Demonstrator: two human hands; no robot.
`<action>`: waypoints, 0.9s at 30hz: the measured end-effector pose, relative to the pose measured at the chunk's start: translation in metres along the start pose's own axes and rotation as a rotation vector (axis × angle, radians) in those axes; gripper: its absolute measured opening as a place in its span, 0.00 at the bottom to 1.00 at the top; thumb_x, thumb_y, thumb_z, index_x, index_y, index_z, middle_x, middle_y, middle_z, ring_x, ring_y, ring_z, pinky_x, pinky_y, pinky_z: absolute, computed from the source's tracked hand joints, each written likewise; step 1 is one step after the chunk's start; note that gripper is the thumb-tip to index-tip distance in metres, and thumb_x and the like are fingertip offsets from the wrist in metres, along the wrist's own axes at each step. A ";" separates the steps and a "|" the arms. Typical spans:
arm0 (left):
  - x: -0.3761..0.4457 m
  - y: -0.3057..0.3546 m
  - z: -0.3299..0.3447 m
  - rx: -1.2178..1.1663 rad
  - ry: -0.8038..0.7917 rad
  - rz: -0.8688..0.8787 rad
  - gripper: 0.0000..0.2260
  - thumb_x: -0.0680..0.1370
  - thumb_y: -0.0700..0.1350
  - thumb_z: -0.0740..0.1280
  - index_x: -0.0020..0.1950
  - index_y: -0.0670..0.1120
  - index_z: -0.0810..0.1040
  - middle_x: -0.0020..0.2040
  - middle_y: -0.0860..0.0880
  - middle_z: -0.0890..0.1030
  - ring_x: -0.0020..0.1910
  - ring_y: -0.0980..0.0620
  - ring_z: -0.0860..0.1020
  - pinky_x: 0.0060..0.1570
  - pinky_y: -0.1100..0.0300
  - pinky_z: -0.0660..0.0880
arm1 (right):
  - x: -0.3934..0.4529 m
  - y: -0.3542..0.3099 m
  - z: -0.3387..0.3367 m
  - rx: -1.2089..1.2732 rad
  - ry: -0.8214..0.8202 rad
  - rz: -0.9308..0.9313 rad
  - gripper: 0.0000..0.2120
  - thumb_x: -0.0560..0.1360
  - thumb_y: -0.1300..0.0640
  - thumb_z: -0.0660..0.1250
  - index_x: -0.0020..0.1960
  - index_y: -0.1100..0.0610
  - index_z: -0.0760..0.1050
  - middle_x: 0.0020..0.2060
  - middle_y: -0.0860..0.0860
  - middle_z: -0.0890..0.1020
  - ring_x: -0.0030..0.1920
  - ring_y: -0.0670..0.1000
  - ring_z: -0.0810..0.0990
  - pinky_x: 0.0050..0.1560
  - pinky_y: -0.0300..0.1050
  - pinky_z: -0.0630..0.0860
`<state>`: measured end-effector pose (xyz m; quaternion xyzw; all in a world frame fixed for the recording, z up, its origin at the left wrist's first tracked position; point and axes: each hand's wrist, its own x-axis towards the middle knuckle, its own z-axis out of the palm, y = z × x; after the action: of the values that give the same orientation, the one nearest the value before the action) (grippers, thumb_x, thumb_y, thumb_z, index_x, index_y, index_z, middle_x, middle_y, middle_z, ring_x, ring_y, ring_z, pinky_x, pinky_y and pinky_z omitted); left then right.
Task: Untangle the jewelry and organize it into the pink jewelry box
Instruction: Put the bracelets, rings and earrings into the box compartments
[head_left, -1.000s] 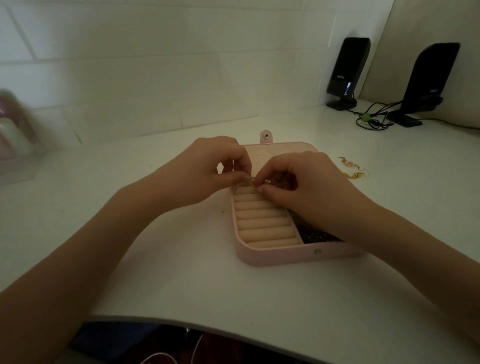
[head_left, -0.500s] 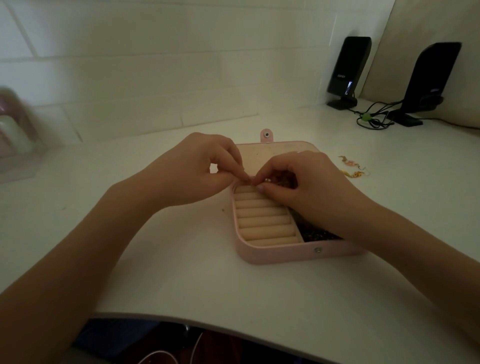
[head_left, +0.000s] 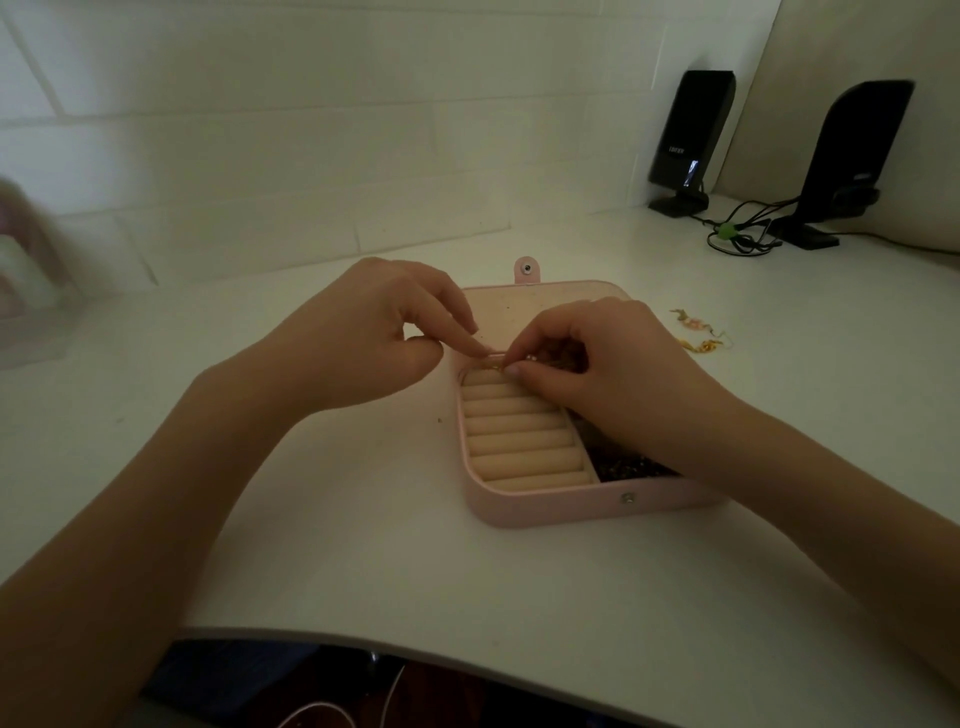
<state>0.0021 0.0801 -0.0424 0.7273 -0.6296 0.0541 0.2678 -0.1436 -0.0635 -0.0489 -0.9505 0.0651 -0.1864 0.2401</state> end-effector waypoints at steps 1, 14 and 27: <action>0.000 0.000 0.000 0.000 0.003 0.003 0.21 0.64 0.36 0.59 0.46 0.54 0.84 0.46 0.55 0.82 0.42 0.69 0.74 0.40 0.77 0.66 | 0.000 0.000 0.000 0.003 0.003 0.001 0.03 0.74 0.52 0.68 0.46 0.48 0.81 0.31 0.37 0.73 0.37 0.29 0.71 0.39 0.22 0.65; 0.000 -0.003 0.001 0.021 -0.082 0.003 0.22 0.64 0.37 0.58 0.47 0.57 0.84 0.47 0.58 0.81 0.44 0.70 0.73 0.41 0.78 0.64 | -0.003 -0.003 -0.001 0.092 0.021 -0.028 0.06 0.71 0.54 0.71 0.48 0.49 0.80 0.35 0.41 0.76 0.39 0.39 0.74 0.40 0.27 0.69; -0.001 -0.003 0.001 -0.034 -0.084 -0.024 0.22 0.63 0.37 0.58 0.45 0.58 0.84 0.47 0.58 0.82 0.44 0.68 0.74 0.39 0.77 0.65 | 0.002 0.003 -0.028 0.250 0.147 -0.018 0.05 0.71 0.59 0.71 0.42 0.50 0.81 0.35 0.42 0.82 0.37 0.39 0.80 0.42 0.30 0.76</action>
<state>0.0047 0.0805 -0.0442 0.7318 -0.6323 0.0097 0.2540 -0.1523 -0.0786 -0.0272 -0.8975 0.0503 -0.2645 0.3493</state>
